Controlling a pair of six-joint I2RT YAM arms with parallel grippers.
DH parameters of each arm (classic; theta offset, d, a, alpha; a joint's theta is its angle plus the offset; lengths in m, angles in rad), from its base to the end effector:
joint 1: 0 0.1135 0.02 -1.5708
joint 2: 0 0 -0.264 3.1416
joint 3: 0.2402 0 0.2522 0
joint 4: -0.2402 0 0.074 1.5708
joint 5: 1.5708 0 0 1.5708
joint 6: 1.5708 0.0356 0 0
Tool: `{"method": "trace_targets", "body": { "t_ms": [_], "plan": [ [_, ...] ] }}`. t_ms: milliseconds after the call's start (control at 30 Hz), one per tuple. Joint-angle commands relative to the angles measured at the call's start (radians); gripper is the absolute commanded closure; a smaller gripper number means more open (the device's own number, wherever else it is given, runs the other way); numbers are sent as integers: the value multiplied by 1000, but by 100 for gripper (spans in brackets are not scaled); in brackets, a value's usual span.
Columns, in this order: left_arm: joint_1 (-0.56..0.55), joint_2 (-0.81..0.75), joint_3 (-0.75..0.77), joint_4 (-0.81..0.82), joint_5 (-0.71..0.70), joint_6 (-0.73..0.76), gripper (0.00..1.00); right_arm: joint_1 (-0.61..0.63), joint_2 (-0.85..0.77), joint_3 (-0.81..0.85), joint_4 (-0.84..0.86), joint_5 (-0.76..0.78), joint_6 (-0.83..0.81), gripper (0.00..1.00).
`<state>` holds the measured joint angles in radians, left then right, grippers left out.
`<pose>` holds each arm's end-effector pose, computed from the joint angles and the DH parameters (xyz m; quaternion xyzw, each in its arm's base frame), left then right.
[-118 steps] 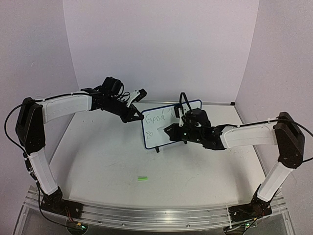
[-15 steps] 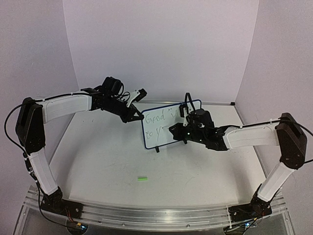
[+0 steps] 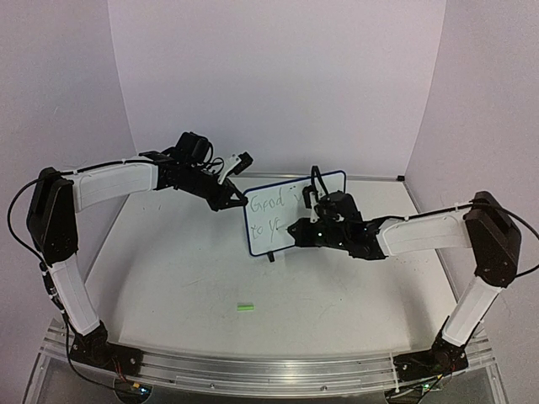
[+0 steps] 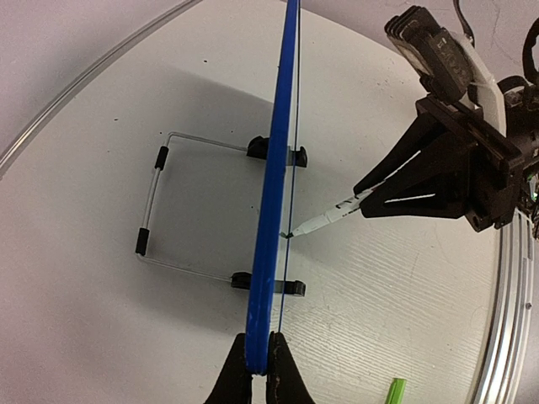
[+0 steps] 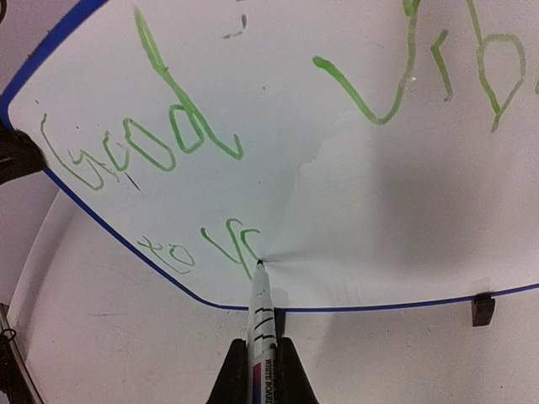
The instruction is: Write a sentence on the whiteboard
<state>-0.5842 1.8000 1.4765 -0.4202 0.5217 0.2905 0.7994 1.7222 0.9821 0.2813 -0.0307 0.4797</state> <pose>0.3310 -0.2401 0.2786 0.4686 0.7576 -0.2904 0.3495 0.2637 0.2728 0.2051 -0.1432 0.8372 0.3254 0.4157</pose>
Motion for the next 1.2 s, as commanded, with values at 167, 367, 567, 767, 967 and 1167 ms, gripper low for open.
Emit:
{"method": "trace_targets", "body": {
  "t_ms": [167,367,567,767,967,1167],
  "plan": [
    [6,-27,-18,-22,-86,59,100,-7,-9,21,1,88,5,100],
    [6,-28,-18,-22,-87,59,100,-7,-52,28,-8,104,-4,100],
    [6,-30,-18,-23,-87,60,100,-7,-70,36,-13,95,-9,100],
    [6,-31,-18,-23,-87,60,100,-6,-62,51,-13,68,-15,100],
    [6,-32,-18,-23,-88,60,100,-7,-56,60,-13,55,-15,100],
    [6,-33,-18,-22,-87,61,100,-6,-56,61,-13,51,-18,100]
  ]
}}
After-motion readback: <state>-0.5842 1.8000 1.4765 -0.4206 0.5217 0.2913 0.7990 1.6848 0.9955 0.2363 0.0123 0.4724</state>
